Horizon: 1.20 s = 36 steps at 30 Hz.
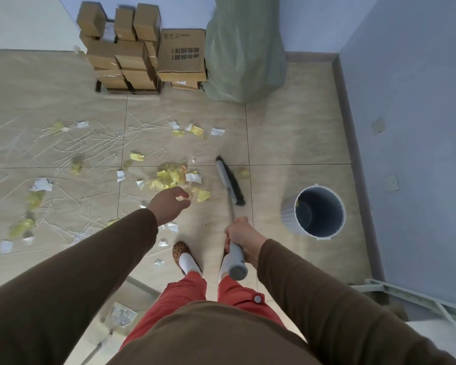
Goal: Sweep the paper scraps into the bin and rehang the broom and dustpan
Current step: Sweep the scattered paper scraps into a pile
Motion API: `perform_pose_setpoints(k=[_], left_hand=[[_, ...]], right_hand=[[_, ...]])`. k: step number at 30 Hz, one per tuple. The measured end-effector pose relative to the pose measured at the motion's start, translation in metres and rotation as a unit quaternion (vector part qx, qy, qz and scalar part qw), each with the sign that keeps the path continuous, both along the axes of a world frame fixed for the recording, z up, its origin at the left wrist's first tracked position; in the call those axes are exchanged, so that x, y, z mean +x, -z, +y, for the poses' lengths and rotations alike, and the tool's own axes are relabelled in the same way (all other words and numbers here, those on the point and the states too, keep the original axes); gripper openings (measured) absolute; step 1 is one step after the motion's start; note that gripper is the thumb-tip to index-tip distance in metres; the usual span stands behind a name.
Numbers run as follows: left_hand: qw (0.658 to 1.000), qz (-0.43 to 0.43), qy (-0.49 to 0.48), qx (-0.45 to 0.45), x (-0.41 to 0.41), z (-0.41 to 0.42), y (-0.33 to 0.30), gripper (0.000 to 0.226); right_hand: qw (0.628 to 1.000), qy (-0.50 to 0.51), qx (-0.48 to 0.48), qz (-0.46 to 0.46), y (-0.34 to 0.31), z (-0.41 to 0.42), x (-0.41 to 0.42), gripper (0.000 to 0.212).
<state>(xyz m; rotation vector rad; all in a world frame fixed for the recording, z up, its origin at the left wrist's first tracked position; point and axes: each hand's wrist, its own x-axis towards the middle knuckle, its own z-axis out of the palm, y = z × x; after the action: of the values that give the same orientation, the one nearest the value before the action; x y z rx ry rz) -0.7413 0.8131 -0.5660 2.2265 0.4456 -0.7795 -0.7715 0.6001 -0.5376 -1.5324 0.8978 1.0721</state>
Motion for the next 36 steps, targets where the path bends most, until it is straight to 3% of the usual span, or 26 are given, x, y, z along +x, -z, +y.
perform_pose_setpoints(k=[3, 7, 11, 18, 23, 25, 28, 32, 36], left_hand=[[1.0, 0.0, -0.007, 0.0, 0.002, 0.022, -0.001, 0.03], [1.0, -0.004, -0.01, 0.004, 0.005, 0.052, -0.005, 0.03], [1.0, -0.019, -0.023, -0.001, 0.011, 0.075, -0.009, 0.03], [0.999, -0.026, -0.046, -0.006, 0.021, 0.101, -0.007, 0.028], [0.998, -0.03, -0.054, 0.004, 0.036, 0.109, -0.005, 0.027], [0.998, -0.026, -0.063, 0.012, 0.045, 0.11, -0.003, 0.027], [0.997, -0.018, -0.072, 0.021, 0.059, 0.111, 0.001, 0.028], [0.997, -0.013, -0.075, 0.023, 0.081, 0.108, 0.005, 0.029], [0.996, -0.014, -0.085, 0.022, 0.099, 0.104, 0.003, 0.027]], right_hand=[[0.996, 0.021, 0.085, 0.01, -0.016, 0.018, 0.012, 0.014], [0.988, 0.079, 0.132, 0.02, -0.03, 0.014, 0.023, 0.023], [0.996, -0.036, 0.063, -0.047, -0.034, 0.01, 0.032, 0.038], [0.986, -0.105, -0.015, -0.126, -0.033, 0.021, 0.073, 0.04], [0.972, -0.164, -0.076, -0.152, -0.015, 0.022, 0.153, 0.038], [0.967, -0.186, -0.092, -0.147, -0.007, 0.026, 0.191, 0.036], [0.96, -0.234, -0.099, -0.121, 0.004, 0.042, 0.237, 0.014], [0.962, -0.23, -0.108, -0.098, 0.029, 0.074, 0.26, 0.04], [0.969, -0.236, -0.065, -0.033, 0.031, 0.1, 0.231, 0.042]])
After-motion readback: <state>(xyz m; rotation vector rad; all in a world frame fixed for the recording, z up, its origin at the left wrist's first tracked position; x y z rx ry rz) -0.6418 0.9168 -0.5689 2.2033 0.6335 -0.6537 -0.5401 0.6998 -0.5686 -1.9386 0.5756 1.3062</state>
